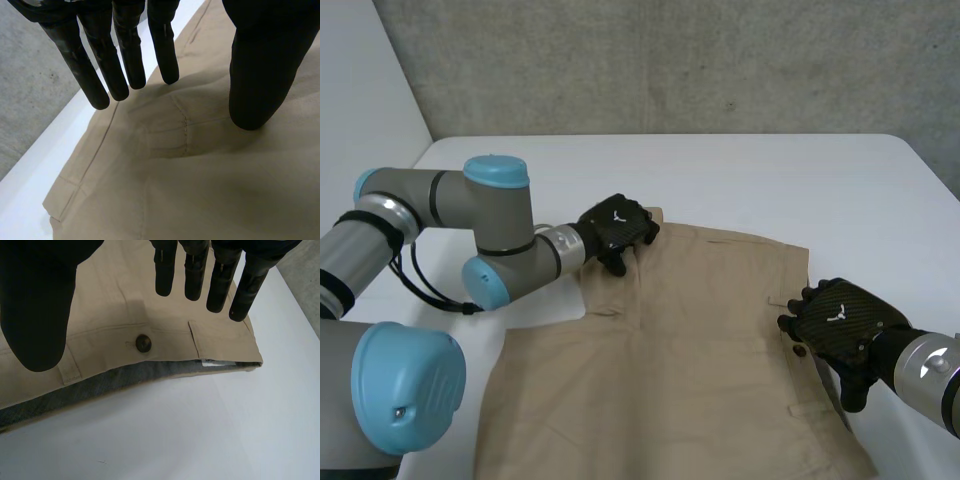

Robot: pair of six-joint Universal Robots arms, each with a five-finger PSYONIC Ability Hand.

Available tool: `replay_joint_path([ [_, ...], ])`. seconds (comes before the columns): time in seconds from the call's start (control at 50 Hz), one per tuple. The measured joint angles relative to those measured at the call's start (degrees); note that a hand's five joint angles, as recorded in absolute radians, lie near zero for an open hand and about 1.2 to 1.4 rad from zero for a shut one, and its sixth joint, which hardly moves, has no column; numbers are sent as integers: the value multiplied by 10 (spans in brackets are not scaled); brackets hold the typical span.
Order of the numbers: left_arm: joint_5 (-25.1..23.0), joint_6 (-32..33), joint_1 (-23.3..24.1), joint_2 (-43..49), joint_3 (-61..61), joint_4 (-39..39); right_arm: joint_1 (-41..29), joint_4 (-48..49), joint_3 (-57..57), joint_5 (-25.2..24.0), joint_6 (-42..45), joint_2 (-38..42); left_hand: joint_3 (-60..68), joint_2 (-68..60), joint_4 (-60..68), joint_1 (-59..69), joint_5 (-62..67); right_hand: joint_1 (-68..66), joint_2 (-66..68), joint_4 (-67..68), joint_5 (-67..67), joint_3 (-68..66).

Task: Fold the shorts.

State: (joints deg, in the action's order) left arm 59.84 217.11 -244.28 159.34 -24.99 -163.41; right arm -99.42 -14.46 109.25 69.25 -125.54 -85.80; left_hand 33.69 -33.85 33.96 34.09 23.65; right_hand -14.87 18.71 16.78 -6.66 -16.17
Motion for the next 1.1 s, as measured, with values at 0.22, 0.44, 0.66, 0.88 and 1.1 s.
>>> replay_joint_path([
  [0.22, 1, 6, -3, 3, 1, 6, 0, 1, 1, 0, 0, 4, 100, -98, 97, 94, 95, 0, 0, 0, 0, 0],
  [0.44, 17, 6, -4, -18, -7, 6, -1, 0, 2, 0, 0, 4, 298, -301, 301, 263, 298, 0, 0, 0, 0, 0],
  [0.66, 37, 41, -12, -49, -57, 3, -2, 0, 5, 0, 0, 4, 339, -344, 343, 288, 331, 0, 0, 0, 0, 0],
  [0.88, 68, 62, -30, -140, -172, -35, -5, 0, 7, 0, 0, 4, 341, -345, 343, 292, 331, 0, 0, 0, 0, 0],
  [1.1, 69, 51, -37, -173, -225, -81, -6, 1, 10, 0, -1, 3, 342, -346, 344, 292, 331, 0, 0, 0, 0, 0],
])
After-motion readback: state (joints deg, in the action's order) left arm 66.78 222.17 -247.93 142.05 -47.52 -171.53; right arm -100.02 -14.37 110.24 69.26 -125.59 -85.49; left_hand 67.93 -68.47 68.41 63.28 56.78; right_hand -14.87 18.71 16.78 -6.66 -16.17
